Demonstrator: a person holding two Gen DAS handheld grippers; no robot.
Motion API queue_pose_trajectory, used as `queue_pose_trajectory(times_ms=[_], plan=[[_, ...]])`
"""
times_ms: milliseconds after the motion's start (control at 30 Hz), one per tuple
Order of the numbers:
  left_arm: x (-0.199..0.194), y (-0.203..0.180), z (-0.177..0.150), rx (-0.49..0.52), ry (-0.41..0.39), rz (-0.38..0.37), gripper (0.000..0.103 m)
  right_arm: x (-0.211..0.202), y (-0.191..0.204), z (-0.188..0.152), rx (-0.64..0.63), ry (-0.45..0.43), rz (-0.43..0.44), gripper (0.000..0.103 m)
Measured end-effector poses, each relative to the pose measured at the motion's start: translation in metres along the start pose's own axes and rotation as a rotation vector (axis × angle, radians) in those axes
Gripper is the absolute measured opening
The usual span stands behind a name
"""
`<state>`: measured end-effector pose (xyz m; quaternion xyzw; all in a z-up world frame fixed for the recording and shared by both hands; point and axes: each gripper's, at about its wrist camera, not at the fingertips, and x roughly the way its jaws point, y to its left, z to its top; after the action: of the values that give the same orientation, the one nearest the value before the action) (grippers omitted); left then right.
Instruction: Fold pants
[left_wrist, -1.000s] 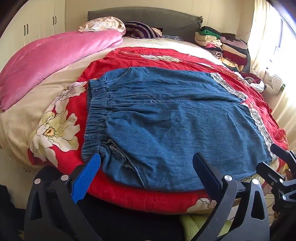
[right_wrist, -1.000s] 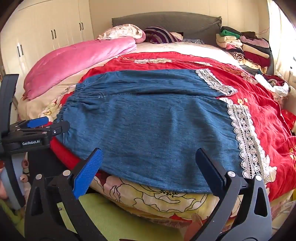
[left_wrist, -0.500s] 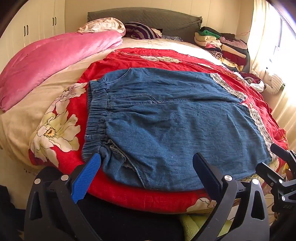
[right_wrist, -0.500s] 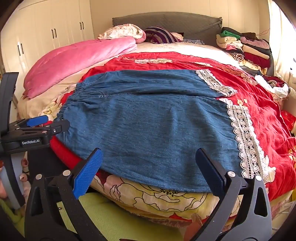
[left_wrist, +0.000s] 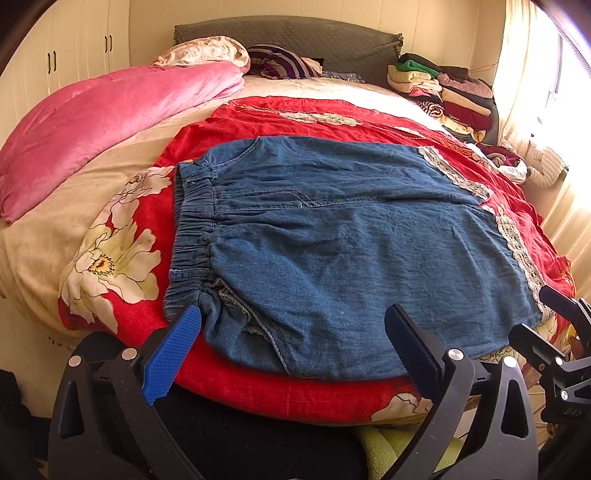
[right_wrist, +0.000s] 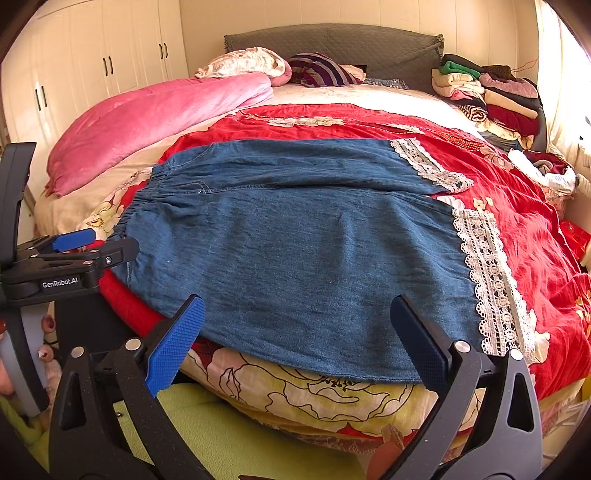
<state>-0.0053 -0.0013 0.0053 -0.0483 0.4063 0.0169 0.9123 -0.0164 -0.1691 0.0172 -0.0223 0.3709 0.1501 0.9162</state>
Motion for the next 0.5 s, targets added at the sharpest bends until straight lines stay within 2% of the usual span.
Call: queue_pose_trajectory(times_ms=[500], plan=[[-0.0030, -0.0005, 0.0018, -0.001, -0.002, -0.002, 0.099, 0.0002, 0.0000, 0.0004, -0.002, 0.000, -0.001, 0.095]])
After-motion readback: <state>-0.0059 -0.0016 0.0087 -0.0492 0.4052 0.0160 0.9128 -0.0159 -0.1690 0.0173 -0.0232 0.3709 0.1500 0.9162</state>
